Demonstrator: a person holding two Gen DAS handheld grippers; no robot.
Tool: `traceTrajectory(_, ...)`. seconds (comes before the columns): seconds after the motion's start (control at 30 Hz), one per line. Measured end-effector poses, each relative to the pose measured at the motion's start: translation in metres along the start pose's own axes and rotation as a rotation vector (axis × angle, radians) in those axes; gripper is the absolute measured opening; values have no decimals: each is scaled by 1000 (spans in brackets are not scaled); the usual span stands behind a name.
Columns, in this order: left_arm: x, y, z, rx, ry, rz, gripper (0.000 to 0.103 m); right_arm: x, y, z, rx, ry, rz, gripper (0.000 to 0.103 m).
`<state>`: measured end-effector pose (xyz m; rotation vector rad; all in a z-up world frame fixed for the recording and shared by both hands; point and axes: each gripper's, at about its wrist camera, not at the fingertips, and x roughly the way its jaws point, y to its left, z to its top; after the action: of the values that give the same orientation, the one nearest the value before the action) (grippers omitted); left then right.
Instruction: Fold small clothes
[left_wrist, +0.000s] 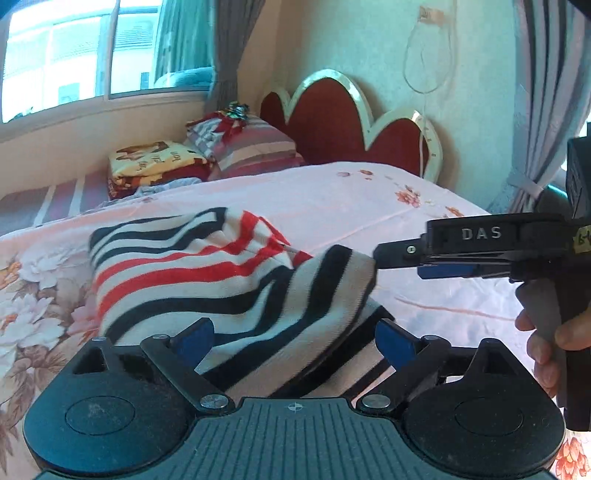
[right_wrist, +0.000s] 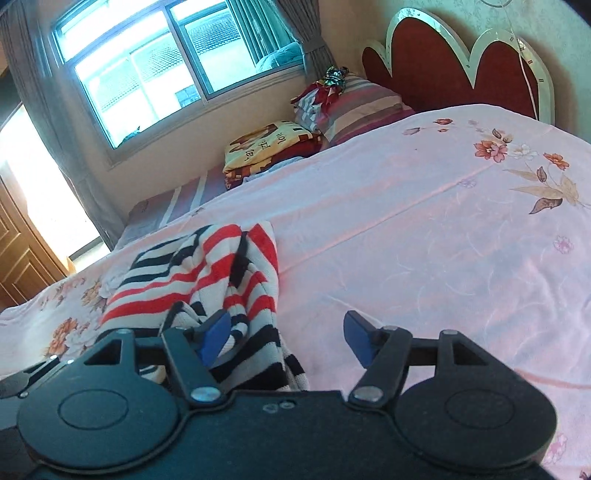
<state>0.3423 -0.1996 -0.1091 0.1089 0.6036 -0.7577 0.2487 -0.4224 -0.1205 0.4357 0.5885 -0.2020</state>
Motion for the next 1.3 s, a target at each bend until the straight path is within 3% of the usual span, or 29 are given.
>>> traceTrajectory(0.13, -13, 60, -3, -206, 0, 112, 93, -1, 10, 10, 62, 38, 117, 80)
traceTrajectory(0.2, -19, 84, -6, -295, -6, 174, 93, 1, 17, 12, 97, 60, 177, 79)
traceTrajectory(0.27, -15, 98, -11, -326, 20, 214, 93, 3, 23, 14, 103, 56, 198, 84)
traceTrajectory(0.33, 0, 100, -17, -324, 41, 225, 93, 21, 34, 13, 67, 132, 164, 85)
traceTrajectory(0.4, 19, 99, -25, -327, 72, 228, 93, 40, 40, 3, 64, 194, 146, 75)
traceTrajectory(0.47, 27, 96, -31, -339, 67, 214, 93, 54, 43, -4, 71, 220, 156, 52)
traceTrajectory(0.5, 32, 93, -31, -331, 67, 216, 93, 60, 45, -6, 76, 225, 155, 48)
traceTrajectory(0.6, 34, 88, -30, -321, 63, 223, 93, 76, 46, -4, 97, 232, 158, 47)
traceTrajectory(0.63, 33, 88, -30, -320, 63, 223, 93, 80, 46, -2, 99, 227, 163, 43)
traceTrajectory(0.67, 32, 88, -29, -318, 62, 225, 93, 82, 45, 0, 106, 221, 172, 31)
traceTrajectory(0.77, 26, 81, -26, -304, 29, 211, 93, 66, 40, 8, 121, 178, 234, 25)
traceTrajectory(0.83, 23, 68, -20, -263, 2, 187, 93, 40, 40, 13, 78, 106, 250, 25)
traceTrajectory(0.9, 31, 54, -18, -232, 24, 175, 93, 23, 32, 13, 50, 52, 228, 25)
traceTrajectory(0.97, 50, 47, -26, -225, 104, 170, 93, 42, 6, 3, 97, 129, 160, 26)
traceTrajectory(1.03, 56, 49, -37, -255, 111, 171, 94, 62, -14, -12, 154, 239, 151, 28)
traceTrajectory(1.13, 53, 55, -42, -300, 118, 173, 99, 43, -13, -12, 162, 198, 172, 38)
traceTrajectory(1.23, 46, 53, -39, -271, 114, 181, 99, 22, -13, -12, 142, 178, 157, 43)
traceTrajectory(1.3, 42, 50, -39, -246, 114, 183, 99, 14, -18, -16, 151, 179, 145, 38)
